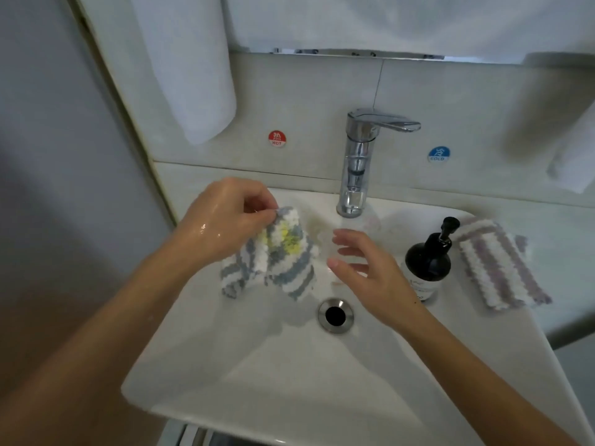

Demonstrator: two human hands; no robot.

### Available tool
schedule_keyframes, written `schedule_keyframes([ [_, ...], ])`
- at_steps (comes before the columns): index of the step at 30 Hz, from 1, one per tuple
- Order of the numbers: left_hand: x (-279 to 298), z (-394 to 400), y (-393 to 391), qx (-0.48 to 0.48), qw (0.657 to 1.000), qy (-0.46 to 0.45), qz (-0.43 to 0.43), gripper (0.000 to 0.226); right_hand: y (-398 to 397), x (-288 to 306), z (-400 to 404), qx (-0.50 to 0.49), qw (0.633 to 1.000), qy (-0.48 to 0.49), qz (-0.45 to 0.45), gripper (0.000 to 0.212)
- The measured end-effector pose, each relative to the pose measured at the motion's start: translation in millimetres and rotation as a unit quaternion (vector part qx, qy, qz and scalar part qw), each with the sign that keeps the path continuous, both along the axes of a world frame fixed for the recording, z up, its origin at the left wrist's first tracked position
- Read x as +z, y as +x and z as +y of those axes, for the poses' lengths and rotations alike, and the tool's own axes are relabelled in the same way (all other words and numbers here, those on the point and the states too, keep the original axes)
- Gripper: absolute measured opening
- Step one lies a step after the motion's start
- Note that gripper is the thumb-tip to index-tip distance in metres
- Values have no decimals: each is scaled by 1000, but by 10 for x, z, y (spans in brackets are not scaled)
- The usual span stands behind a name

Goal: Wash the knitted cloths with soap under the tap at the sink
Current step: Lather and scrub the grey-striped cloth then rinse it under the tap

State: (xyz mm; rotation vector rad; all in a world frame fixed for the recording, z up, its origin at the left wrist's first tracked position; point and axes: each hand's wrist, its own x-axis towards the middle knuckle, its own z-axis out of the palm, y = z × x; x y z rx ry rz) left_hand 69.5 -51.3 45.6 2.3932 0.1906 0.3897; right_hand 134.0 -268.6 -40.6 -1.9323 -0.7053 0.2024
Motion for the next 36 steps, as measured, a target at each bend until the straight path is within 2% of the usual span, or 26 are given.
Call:
schedule_keyframes([
  [2, -118, -144, 130, -63, 997, -33, 31, 25, 22, 20, -15, 0, 1000, 2, 6, 53],
  [4, -241, -264, 275, -108, 990, -70, 62, 18, 77, 27, -52, 4, 1000, -24, 4, 52],
  [8, -451, -396, 553, -140, 979, -119, 83, 20, 212, 9, -140, -19, 996, -82, 14, 33],
  [11, -573, -486, 688, -134, 975, -159, 73, 25, 280, -19, -171, -50, 995, -82, 10, 18],
  [15, -698, -616, 669, -145, 958, -242, 62, 12, 320, 22, -196, -73, 995, -5, 72, 14],
  [16, -717, -645, 641, -162, 951, -252, 79, 18, 321, 41, -203, -79, 992, 30, 95, 15],
  [18, -752, -694, 579, -202, 938, -263, 104, 48, 313, 74, -210, -88, 981, 99, 140, 19],
  [20, -765, -752, 542, -227, 925, -286, 104, 66, 295, 103, -216, -86, 969, 150, 178, 18],
  [22, -782, -797, 533, -229, 922, -300, 84, 69, 262, 136, -213, -81, 959, 177, 206, 18],
  [25, -788, -811, 550, -200, 937, -284, 47, 62, 222, 190, -193, -93, 955, 170, 226, 15],
  [27, -766, -794, 551, -187, 946, -261, 39, 58, 208, 218, -184, -128, 964, 131, 193, 12],
  [29, -747, -761, 551, -180, 951, -247, 42, 55, 200, 255, -192, -169, 975, 88, 115, 10],
  [36, -692, -701, 521, -202, 945, -243, 84, 60, 326, 878, -217, -204, 962, 8, -178, 51],
])
